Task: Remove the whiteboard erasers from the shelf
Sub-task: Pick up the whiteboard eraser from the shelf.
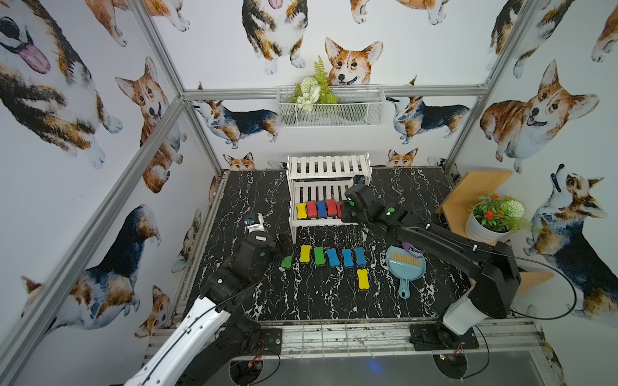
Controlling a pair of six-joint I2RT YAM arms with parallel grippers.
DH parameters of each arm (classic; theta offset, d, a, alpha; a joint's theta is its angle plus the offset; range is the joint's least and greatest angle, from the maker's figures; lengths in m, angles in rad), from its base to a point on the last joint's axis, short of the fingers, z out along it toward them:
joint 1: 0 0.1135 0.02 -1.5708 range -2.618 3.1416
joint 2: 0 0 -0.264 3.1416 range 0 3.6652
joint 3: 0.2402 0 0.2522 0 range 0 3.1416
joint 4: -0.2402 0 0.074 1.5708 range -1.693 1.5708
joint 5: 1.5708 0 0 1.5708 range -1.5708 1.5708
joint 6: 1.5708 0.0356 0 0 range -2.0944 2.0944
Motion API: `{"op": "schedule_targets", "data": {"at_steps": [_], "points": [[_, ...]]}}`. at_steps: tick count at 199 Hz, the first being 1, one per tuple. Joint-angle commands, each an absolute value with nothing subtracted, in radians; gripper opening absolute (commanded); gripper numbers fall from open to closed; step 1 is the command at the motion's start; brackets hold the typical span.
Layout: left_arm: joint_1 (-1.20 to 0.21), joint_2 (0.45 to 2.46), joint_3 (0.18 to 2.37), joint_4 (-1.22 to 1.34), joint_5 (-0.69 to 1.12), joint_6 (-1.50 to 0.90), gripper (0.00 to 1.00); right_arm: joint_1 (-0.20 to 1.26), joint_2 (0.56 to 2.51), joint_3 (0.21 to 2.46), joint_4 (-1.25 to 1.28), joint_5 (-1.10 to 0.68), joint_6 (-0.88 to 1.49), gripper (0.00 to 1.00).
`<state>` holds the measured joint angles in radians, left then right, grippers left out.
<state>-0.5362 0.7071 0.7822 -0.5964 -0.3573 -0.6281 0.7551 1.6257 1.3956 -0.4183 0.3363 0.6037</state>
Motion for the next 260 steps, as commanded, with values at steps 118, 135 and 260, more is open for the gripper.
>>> {"op": "schedule_targets", "data": {"at_steps": [118,135,260], "points": [[-0.534,0.715,0.806,-0.605,-0.364,-0.609,1.0,0.686,1.743,1.372,-0.355,0.281,0.627,0.36],[-0.533,0.716,0.806,-0.604,-0.364,-0.609,1.0,0.677,1.732,1.354,-0.364,0.29,0.627,0.36],[-0.532,0.711,0.793,-0.598,-0.357,-0.616,1.0,0.674,1.734,1.411,-0.379,0.29,0.594,0.6]]}}
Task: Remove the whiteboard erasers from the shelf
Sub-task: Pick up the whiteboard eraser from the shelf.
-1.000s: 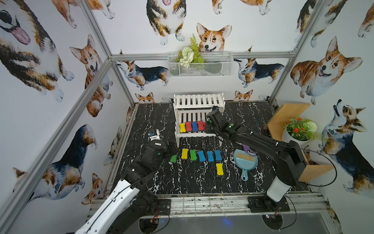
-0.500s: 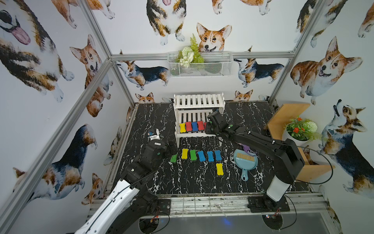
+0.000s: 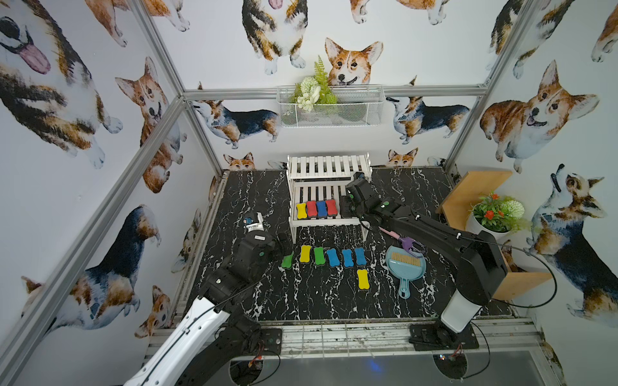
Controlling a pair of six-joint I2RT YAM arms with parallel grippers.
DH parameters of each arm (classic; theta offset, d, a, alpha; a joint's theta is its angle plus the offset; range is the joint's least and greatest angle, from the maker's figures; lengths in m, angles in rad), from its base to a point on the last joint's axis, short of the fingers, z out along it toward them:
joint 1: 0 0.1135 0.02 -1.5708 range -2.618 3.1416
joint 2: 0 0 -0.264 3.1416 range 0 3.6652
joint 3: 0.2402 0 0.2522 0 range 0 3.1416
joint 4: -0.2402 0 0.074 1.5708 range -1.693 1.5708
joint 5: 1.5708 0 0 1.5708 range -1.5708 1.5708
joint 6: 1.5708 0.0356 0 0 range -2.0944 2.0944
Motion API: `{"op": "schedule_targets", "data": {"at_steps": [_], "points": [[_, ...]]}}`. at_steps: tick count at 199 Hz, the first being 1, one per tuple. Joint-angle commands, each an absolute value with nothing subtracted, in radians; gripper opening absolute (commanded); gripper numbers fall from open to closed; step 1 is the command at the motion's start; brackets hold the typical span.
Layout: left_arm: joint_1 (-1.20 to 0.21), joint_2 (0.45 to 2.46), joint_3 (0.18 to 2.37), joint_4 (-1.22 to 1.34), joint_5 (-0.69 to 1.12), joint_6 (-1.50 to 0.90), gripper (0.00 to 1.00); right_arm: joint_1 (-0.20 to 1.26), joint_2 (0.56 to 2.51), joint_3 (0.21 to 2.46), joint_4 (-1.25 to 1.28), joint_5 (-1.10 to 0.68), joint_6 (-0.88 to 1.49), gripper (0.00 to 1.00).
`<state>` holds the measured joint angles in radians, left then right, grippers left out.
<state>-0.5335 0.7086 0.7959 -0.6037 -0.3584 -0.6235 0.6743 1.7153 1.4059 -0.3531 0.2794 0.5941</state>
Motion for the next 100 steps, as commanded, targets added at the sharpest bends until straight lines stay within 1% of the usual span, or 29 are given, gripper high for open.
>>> {"op": "schedule_targets", "data": {"at_steps": [1,41,76,100], "points": [[-0.532,0.711,0.793,-0.598,-0.357,-0.615,0.99,0.674,1.735,1.411,-0.379,0.291,0.594,0.59],[-0.531,0.707,0.795,-0.605,-0.363,-0.614,1.0,0.674,1.758,1.405,-0.377,0.306,0.594,0.6],[-0.531,0.704,0.795,-0.606,-0.367,-0.612,1.0,0.673,1.782,1.408,-0.38,0.299,0.593,0.56],[-0.531,0.705,0.793,-0.605,-0.367,-0.614,1.0,0.674,1.79,1.41,-0.382,0.299,0.594,0.51]]}}
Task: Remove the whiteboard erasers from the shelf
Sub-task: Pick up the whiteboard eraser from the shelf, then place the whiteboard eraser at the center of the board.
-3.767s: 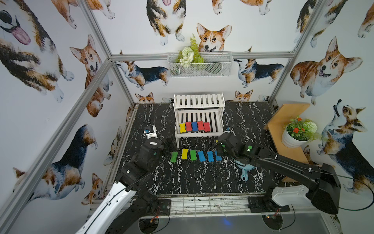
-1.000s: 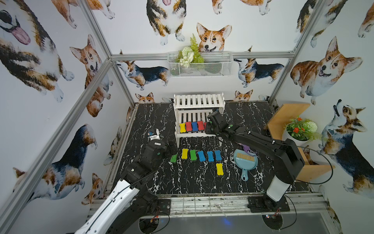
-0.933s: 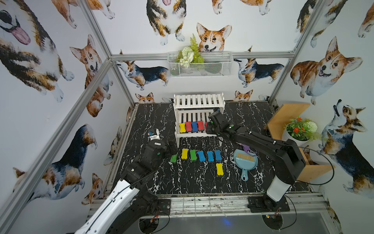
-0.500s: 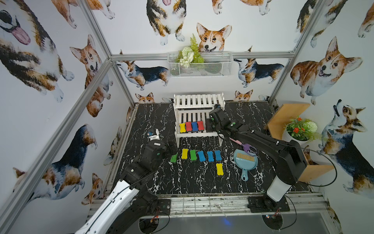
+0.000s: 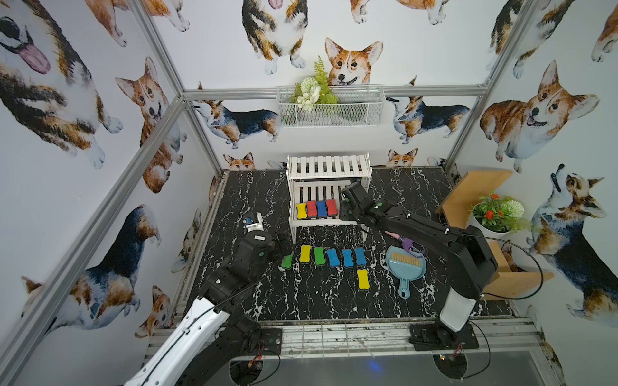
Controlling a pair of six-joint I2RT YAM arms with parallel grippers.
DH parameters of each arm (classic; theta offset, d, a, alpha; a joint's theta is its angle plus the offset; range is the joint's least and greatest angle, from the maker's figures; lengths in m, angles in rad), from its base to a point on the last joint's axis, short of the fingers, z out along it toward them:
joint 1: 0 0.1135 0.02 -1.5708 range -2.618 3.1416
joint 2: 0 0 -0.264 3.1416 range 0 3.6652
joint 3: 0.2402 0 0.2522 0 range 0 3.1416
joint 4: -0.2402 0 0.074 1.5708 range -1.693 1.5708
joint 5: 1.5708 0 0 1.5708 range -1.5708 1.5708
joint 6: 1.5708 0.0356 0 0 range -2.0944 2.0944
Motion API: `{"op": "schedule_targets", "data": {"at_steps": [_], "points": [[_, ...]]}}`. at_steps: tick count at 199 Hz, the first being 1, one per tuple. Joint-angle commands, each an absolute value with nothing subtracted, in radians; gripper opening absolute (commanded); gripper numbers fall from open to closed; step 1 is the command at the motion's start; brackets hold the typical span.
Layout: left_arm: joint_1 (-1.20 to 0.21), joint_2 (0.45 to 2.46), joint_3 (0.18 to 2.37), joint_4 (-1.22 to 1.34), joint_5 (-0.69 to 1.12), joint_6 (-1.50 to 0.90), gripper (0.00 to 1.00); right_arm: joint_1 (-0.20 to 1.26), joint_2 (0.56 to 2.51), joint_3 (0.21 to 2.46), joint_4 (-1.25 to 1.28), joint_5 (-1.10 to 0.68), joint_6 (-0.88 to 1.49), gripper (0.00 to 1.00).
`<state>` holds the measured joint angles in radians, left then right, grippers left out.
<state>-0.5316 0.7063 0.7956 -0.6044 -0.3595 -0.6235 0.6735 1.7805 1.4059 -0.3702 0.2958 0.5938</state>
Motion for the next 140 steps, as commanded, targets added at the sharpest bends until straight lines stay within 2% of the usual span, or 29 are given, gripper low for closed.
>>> {"op": "schedule_targets", "data": {"at_steps": [1,37,67,140], "points": [[-0.531,0.706,0.793,-0.605,-0.367,-0.614,1.0,0.674,1.79,1.41,-0.382,0.299,0.594,0.51],[-0.531,0.704,0.793,-0.606,-0.367,-0.614,1.0,0.673,1.766,1.431,-0.395,0.298,0.592,0.41],[-0.531,0.7,0.798,-0.61,-0.373,-0.612,0.99,0.699,1.666,1.406,-0.419,0.298,0.602,0.39],[-0.529,0.685,0.795,-0.606,-0.377,-0.614,0.99,0.9,1.348,0.974,-0.438,0.22,0.853,0.38]]}}
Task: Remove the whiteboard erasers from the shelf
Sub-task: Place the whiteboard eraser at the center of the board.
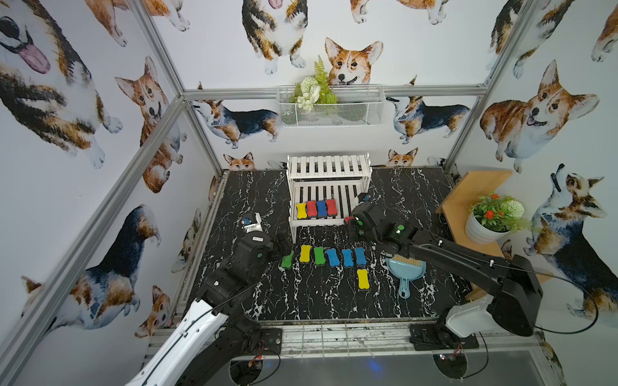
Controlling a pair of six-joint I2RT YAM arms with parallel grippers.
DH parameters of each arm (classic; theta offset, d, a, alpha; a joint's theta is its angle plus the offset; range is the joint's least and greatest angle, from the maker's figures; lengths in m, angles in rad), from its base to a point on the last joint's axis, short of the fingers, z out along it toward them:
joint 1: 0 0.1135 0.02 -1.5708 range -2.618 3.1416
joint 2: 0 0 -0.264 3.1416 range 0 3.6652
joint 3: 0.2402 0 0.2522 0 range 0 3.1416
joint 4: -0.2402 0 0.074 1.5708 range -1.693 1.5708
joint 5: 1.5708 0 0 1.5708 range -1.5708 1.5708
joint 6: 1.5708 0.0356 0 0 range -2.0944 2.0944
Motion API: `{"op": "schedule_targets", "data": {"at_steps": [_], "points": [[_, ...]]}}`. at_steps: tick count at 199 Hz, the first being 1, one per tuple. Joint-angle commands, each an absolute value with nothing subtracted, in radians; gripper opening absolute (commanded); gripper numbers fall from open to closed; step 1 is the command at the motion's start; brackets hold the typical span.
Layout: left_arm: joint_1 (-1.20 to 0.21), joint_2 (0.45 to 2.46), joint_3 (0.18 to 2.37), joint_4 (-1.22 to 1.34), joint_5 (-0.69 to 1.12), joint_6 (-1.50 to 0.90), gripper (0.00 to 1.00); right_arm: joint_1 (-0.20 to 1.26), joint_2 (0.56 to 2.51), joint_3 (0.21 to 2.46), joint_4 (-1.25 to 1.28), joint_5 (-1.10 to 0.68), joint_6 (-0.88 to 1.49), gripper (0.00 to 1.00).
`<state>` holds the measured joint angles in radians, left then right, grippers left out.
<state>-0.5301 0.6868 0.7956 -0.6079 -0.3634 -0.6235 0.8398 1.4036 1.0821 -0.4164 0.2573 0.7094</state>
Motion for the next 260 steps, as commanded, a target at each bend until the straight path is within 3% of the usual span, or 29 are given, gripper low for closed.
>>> {"op": "schedule_targets", "data": {"at_steps": [1,64,260], "points": [[-0.529,0.685,0.795,-0.605,-0.376,-0.615,0.99,0.903,1.346,0.969,-0.437,0.217,0.855,0.38],[-0.528,0.699,0.801,-0.6,-0.361,-0.618,0.99,1.031,1.419,0.816,-0.429,0.057,0.991,0.37],[-0.528,0.698,0.815,-0.624,-0.37,-0.616,1.0,0.997,1.595,0.901,-0.429,0.159,0.997,0.37]]}}
